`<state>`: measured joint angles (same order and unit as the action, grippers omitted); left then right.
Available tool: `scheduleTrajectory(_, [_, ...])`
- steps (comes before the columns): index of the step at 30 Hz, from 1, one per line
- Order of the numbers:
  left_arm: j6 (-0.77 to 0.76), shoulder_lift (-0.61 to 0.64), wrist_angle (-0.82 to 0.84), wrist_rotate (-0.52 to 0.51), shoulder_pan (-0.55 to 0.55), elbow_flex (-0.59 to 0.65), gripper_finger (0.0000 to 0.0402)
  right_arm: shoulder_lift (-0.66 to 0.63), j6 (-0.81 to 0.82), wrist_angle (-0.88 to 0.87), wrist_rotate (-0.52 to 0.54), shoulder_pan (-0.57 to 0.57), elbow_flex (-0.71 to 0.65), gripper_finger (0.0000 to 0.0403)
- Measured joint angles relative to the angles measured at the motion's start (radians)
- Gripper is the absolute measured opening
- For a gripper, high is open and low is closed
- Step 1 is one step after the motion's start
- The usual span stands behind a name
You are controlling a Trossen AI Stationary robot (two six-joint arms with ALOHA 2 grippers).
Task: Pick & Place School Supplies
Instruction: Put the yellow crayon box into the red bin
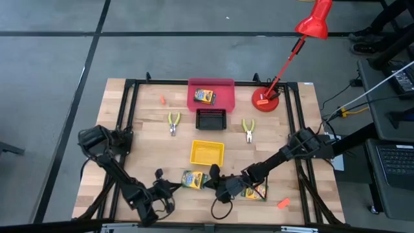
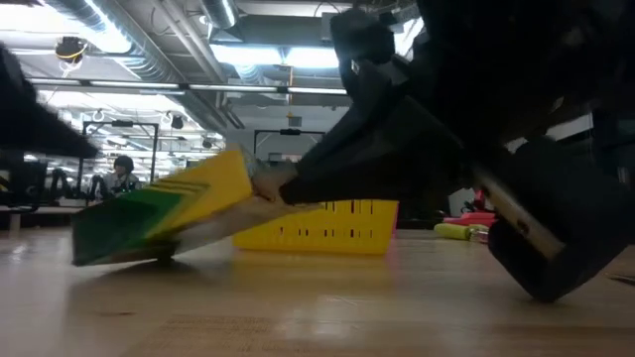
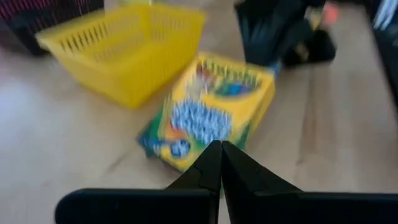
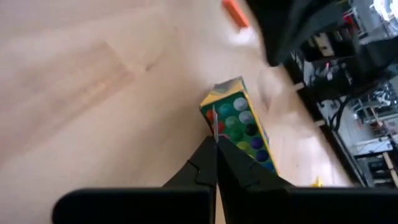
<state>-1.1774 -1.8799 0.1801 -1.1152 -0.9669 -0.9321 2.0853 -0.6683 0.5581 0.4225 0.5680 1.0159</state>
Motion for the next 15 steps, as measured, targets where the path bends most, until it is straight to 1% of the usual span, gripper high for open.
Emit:
scheduleTrajectory(3, [0.021,0.033,0.001,-0.101,-0.037,0.000,0.0006,0.000,-0.024,0.003,0.021,0.016,0.027,0.0002])
scheduleTrajectory(5, [0.038,0.054,0.006,-0.137,-0.053,0.000,0.0006,0.000,-0.049,0.004,0.043,0.024,0.047,0.0001])
scheduleTrajectory(9, [0.074,0.075,0.012,-0.166,-0.066,0.000,0.0006,0.000,-0.080,0.005,0.061,0.030,0.089,0.0001])
scheduleTrajectory(12, [0.064,0.079,0.035,-0.171,-0.067,-0.001,0.0006,-0.014,-0.082,-0.003,0.071,0.030,0.106,0.0001])
scheduleTrajectory(15, [0.057,0.079,0.051,-0.178,-0.066,-0.001,0.0006,-0.048,-0.112,-0.011,0.128,0.030,0.115,0.0001])
